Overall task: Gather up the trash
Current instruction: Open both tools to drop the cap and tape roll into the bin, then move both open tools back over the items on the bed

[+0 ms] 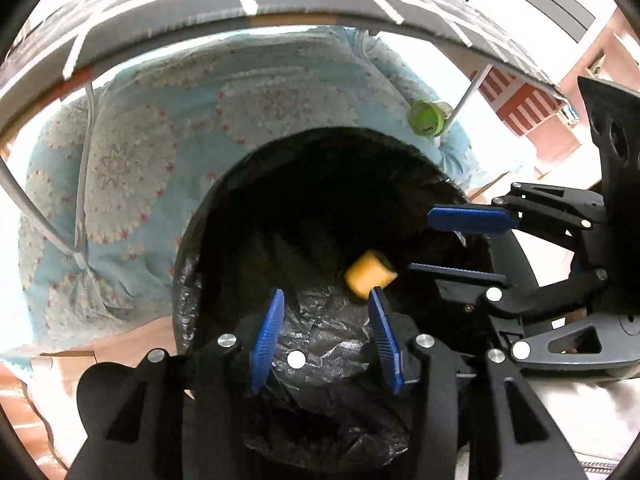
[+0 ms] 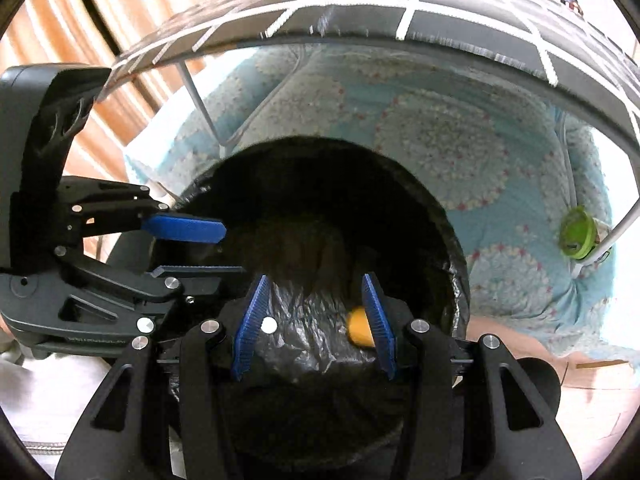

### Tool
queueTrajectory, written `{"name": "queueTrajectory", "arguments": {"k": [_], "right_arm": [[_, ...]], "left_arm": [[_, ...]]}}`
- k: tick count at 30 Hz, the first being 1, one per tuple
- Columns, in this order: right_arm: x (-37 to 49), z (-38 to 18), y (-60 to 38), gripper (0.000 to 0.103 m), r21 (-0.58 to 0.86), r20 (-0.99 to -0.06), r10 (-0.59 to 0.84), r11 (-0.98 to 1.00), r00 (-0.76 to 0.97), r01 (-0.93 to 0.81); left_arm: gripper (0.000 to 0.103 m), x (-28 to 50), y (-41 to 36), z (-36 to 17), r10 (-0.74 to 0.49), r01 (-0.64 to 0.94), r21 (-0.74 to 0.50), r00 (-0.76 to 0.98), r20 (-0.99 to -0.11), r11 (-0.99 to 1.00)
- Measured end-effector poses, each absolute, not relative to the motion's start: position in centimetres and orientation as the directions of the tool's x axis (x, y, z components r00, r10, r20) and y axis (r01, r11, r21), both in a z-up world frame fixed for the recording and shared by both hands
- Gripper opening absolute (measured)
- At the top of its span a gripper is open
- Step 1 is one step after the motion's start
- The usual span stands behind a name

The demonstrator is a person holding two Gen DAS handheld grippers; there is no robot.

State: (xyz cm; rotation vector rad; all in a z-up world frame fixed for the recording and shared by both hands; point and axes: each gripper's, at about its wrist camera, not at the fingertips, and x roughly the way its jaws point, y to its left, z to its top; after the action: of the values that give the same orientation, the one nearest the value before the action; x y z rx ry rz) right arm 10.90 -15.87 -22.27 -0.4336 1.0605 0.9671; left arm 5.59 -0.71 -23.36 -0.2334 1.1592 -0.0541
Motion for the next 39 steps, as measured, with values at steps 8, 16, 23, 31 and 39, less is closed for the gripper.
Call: {"name": "queueTrajectory", "arguments": {"k": [8, 16, 23, 31, 39], "right_arm": [[10.6, -19.8, -16.3, 0.048, 0.124, -0.845, 0.500, 0.531, 0.192, -0.838], [10.8, -15.6, -17.3, 0.048, 0.101, -0.780, 0.563, 0.544, 0.273, -0.833], [11.4, -12.1, -17.6, 0.048, 0.079, -0.729, 0.601, 0.548, 0.327, -0.833], [13.0, -8.8, -16.8, 0.048, 0.054, -0.668, 0.643, 0.545, 0.375, -0.837], [15.3, -7.2, -15.7, 0.048, 0.030, -0.635, 0.655, 0.550, 0.409, -0.835]], "left_arm": [[0.042, 5.2, -0.3, -20.6, -0.122, -0.074, -0.176, 0.463, -0.878, 0.982], [0.042, 4.6, 0.5, -15.8, -0.089, -0.055, -0.145, 0.562, -0.822, 0.988], [0.042, 5.1, 0.7, -11.7, -0.057, -0.021, -0.090, 0.634, -0.771, 0.996], [0.042, 7.0, 1.8, -8.2, -0.055, 0.004, -0.072, 0.687, -0.724, 0.997], [0.042, 9.1, 3.1, -6.2, -0.056, 0.020, -0.060, 0.710, -0.702, 0.998]]}}
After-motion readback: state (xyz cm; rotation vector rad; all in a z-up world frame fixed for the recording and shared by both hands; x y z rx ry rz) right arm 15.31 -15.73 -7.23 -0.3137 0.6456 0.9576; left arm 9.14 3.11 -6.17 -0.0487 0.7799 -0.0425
